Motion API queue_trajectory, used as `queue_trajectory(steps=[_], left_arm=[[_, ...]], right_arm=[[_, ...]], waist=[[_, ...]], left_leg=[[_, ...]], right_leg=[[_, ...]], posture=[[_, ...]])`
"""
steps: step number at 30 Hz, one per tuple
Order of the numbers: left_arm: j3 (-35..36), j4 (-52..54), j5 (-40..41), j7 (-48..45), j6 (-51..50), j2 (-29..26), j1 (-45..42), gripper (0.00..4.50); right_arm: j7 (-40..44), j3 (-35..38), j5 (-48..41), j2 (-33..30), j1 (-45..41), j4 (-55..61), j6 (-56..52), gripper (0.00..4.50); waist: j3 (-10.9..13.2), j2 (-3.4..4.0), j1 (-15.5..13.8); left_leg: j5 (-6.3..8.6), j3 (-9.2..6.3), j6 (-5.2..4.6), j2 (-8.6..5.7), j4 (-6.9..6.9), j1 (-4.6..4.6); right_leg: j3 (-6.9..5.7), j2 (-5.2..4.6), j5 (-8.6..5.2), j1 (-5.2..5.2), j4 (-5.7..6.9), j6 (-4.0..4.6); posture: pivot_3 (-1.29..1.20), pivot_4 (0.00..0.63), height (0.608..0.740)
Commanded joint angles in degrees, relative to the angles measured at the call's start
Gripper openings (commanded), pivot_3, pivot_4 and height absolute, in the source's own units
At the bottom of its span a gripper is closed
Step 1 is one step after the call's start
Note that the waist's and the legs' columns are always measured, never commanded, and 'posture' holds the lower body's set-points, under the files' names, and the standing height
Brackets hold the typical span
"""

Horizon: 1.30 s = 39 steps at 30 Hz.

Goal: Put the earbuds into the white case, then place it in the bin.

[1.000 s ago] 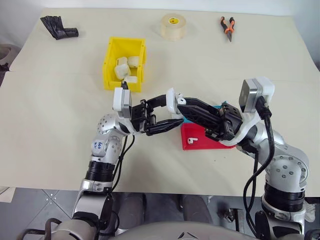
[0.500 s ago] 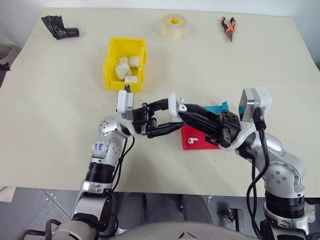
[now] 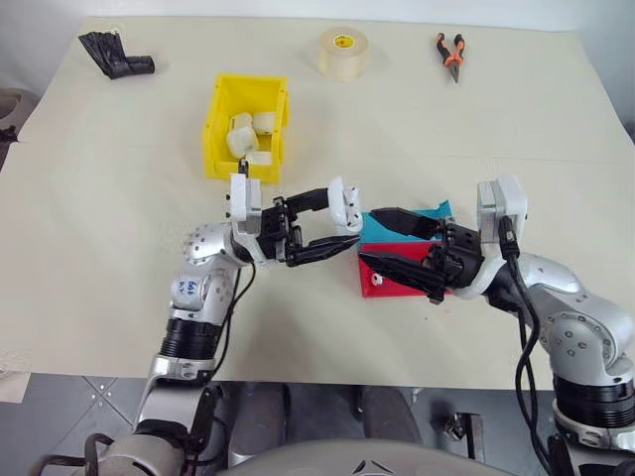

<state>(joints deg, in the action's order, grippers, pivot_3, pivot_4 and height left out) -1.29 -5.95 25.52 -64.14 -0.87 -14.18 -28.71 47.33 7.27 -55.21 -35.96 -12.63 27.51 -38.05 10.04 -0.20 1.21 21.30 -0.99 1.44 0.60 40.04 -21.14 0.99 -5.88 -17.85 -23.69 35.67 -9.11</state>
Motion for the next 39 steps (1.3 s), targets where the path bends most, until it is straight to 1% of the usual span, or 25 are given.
queue_trajectory(steps=[1,3,5,6,8,10,11,12,17,22,26,30,33,37,39], left_arm=[[-2.0,-1.6,-10.5,3.6,3.3,-6.2,-4.1,2.79],[-4.5,-2.1,-13.8,2.5,2.9,-9.6,-5.9,2.79],[-6.5,-1.6,-15.0,1.7,0.7,-11.4,-6.8,2.79],[-7.4,-1.1,-14.9,0.9,-0.4,-11.9,-7.0,2.79],[-8.6,0.1,-14.5,0.3,-2.1,-11.9,-7.1,2.79],[-9.1,1.3,-13.7,0.3,-3.5,-11.6,-6.9,2.79],[-9.4,1.9,-13.6,0.6,-4.0,-11.4,-6.7,2.79],[-9.6,2.6,-13.3,0.5,-4.4,-11.2,-6.5,2.79],[-9.6,4.4,-13.2,1.4,-4.5,-10.3,-5.4,2.79],[-8.9,5.5,-11.8,1.0,-3.4,-9.9,-4.6,2.79],[-7.6,6.1,-11.1,1.5,-2.6,-10.3,-3.6,2.79],[-6.6,6.3,-10.0,1.8,-2.6,-10.5,-2.9,2.79],[-5.8,6.9,-8.0,1.4,-2.7,-9.9,-2.3,2.79],[-3.3,8.4,-6.9,4.9,-2.6,-9.2,-0.4,2.79],[-0.2,10.0,-6.0,8.7,-4.2,-9.3,1.9,2.79]], right_arm=[[2.7,0.7,3.7,-5.1,-1.6,0.3,0.5,3.53],[3.4,-1.5,5.7,-6.7,-4.4,0.5,0.6,2.86],[2.7,-3.1,6.3,-6.2,-6.9,0.6,-0.1,2.20],[2.0,-4.0,6.8,-5.6,-8.2,0.5,-0.4,1.81],[1.1,-6.5,8.1,-4.2,-10.8,0.6,-0.8,1.19],[0.6,-8.5,9.4,-2.9,-12.5,0.4,-1.0,0.43],[0.6,-9.4,9.9,-2.4,-13.2,0.1,-1.1,0.15],[0.6,-10.6,11.1,-1.8,-14.0,-0.6,-0.8,0.05],[0.4,-14.5,17.2,-1.1,-15.4,-4.0,0.0,0.05],[1.9,-14.0,19.2,-1.2,-14.2,-6.5,1.1,0.05],[4.3,-10.6,19.7,-3.8,-10.5,-8.7,2.9,0.05],[5.8,-7.6,19.6,-5.0,-6.7,-8.9,4.2,0.05],[5.7,-5.4,19.6,-4.7,-5.2,-9.1,5.4,0.05],[5.0,0.8,17.9,-2.4,-1.8,-8.5,9.7,0.05],[6.7,4.4,17.1,-2.0,2.5,-6.2,13.2,0.42]], waist=[[0.0,0.00,-0.2],[0.0,0.00,-0.2],[0.0,0.00,-0.1],[0.0,0.00,-0.2],[0.0,0.00,-0.2],[0.0,0.00,-0.2],[0.0,0.00,-0.3],[0.0,0.00,-0.4],[0.0,0.00,-1.0],[0.0,0.00,-1.0],[0.0,0.00,-1.2],[0.0,0.00,-1.2],[0.0,0.00,-0.9],[0.0,0.00,-1.1],[0.0,0.00,-1.2]], left_leg=[[0.00,0.02,0.00,0.00,0.01,0.01],[0.00,0.14,-0.01,-0.03,0.01,-0.02],[0.00,0.14,0.00,0.01,-0.02,0.02],[0.00,0.12,0.00,0.01,-0.05,0.01],[0.00,0.11,0.00,0.01,-0.05,-0.04],[0.00,0.06,0.00,0.01,-0.05,-0.08],[0.00,0.04,0.00,0.01,-0.04,-0.10],[0.00,0.03,0.00,0.02,-0.04,-0.11],[0.00,0.05,0.00,0.01,0.00,-0.09],[0.00,0.07,0.00,0.00,-0.01,-0.11],[0.00,0.15,0.00,0.00,-0.01,-0.11],[0.00,0.18,-0.01,-0.01,-0.01,-0.13],[0.00,0.18,0.01,0.02,0.00,-0.10],[-0.01,0.17,0.01,0.04,0.00,-0.08],[-0.01,0.17,0.01,0.03,0.00,-0.08]], right_leg=[[-0.03,0.00,0.00,0.03,-0.02,0.00],[-0.04,0.01,0.00,0.01,-0.03,0.00],[-0.04,0.04,0.00,0.01,-0.02,0.00],[-0.04,0.05,0.00,0.02,-0.03,0.00],[-0.08,0.05,-0.01,0.01,-0.04,0.01],[-0.08,0.04,0.00,-0.02,-0.05,0.01],[-0.08,0.04,0.00,-0.03,-0.05,0.01],[-0.09,0.04,0.00,-0.03,-0.05,0.01],[-0.09,0.03,-0.01,-0.02,-0.04,0.01],[-0.12,0.03,-0.01,-0.03,-0.04,0.02],[-0.19,0.03,-0.01,0.01,-0.04,0.02],[-0.21,-0.01,-0.01,0.02,-0.05,0.02],[-0.24,0.00,-0.01,0.01,-0.04,0.03],[-0.24,0.01,-0.02,0.03,-0.02,0.03],[-0.23,0.00,-0.02,0.03,-0.02,0.03]], posture=[[0.00,0.150,0.740],[0.00,0.150,0.740],[0.00,0.150,0.740],[0.00,0.150,0.740],[0.00,0.150,0.740],[0.00,0.150,0.740],[0.00,0.150,0.740],[0.00,0.150,0.740],[0.00,0.150,0.740],[0.00,0.150,0.740],[0.00,0.150,0.740],[0.00,0.150,0.740],[0.00,0.150,0.740],[0.00,0.150,0.740],[0.00,0.150,0.740]])
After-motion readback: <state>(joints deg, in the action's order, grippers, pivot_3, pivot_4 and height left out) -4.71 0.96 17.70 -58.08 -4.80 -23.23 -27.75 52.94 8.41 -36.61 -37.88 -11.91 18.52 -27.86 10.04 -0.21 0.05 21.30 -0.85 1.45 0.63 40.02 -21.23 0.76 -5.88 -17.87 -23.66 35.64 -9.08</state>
